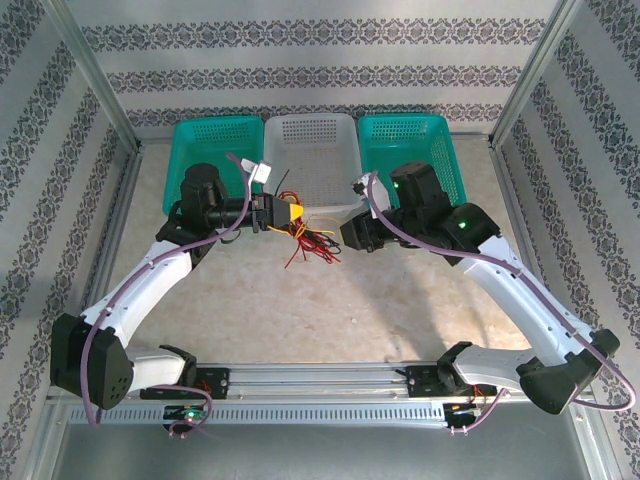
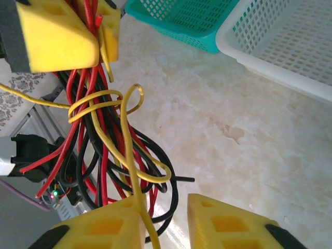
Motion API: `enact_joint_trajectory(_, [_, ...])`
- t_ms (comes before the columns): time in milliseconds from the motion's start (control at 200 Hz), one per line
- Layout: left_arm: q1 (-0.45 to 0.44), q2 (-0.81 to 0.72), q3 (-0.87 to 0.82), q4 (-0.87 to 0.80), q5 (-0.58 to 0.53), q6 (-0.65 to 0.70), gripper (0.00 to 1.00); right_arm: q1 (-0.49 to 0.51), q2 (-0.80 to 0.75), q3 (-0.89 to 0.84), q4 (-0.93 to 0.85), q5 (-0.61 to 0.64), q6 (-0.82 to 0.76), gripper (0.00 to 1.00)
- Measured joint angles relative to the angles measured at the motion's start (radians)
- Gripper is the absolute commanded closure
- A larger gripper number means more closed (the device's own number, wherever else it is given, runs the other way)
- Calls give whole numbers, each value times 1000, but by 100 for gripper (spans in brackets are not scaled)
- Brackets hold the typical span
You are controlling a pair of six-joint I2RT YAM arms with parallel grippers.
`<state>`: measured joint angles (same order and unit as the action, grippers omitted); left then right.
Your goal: Untangle the cables
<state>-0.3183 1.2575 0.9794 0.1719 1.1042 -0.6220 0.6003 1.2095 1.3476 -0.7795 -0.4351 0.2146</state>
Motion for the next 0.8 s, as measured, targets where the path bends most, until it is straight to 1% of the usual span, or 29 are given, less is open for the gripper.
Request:
enact_joint_trajectory(30, [0, 0, 0, 0, 0, -3, 100, 0, 0, -3, 6, 0, 1, 83])
enact_joint_trajectory(90, [0, 0, -2, 1, 0, -6, 100, 0, -1, -6, 12, 1, 3, 82])
enact_joint_trajectory(130, [0, 0, -3, 0, 1, -7, 100, 0, -2, -7, 14, 0, 3, 77])
enact_joint_trajectory(185, [0, 0, -3, 0, 3, -7, 100, -1, -5, -7, 15, 0, 8, 65])
enact_joint_trajectory(240, [0, 0, -3, 0, 3, -6, 100, -4, -14, -8, 16, 0, 7, 62])
enact_joint_trajectory(285, [0, 0, -3, 0, 3, -6, 100, -9, -23, -9, 16, -1, 12, 62])
enact_joint_trajectory(335, [0, 0, -3, 0, 3, -6, 100, -13, -38, -9, 18, -5, 15, 68])
enact_joint_trajectory(400, [0, 0, -3, 0, 3, -6, 100, -16, -55, -9, 23, -18, 19, 71])
enact_joint_trajectory(455, [0, 0, -4, 0, 3, -6, 100, -22, -66, -10, 29, -31, 19, 77])
enact_joint_trajectory(490, [0, 0, -4, 0, 4, -6, 100, -22, -70, -13, 32, -39, 21, 77])
enact_joint_trajectory(540, [0, 0, -5, 0, 4, -6, 100, -22, -71, -18, 37, -50, 26, 71])
enact_joint_trajectory(610, [0, 0, -5, 0, 3, -6, 100, -22, -68, -30, 44, -61, 30, 54])
enact_joint_trajectory(630, [0, 0, -5, 0, 3, -6, 100, -22, -66, -34, 44, -64, 43, 52])
enact_joint_trajectory(685, [0, 0, -5, 0, 4, -6, 100, -22, -62, -39, 47, -68, 42, 54])
enact_joint_trajectory(755, [0, 0, -5, 0, 6, -6, 100, -22, -58, -42, 53, -72, 48, 66])
enact_joint_trajectory(800, [0, 0, -5, 0, 9, -6, 100, -22, -57, -42, 58, -75, 47, 71])
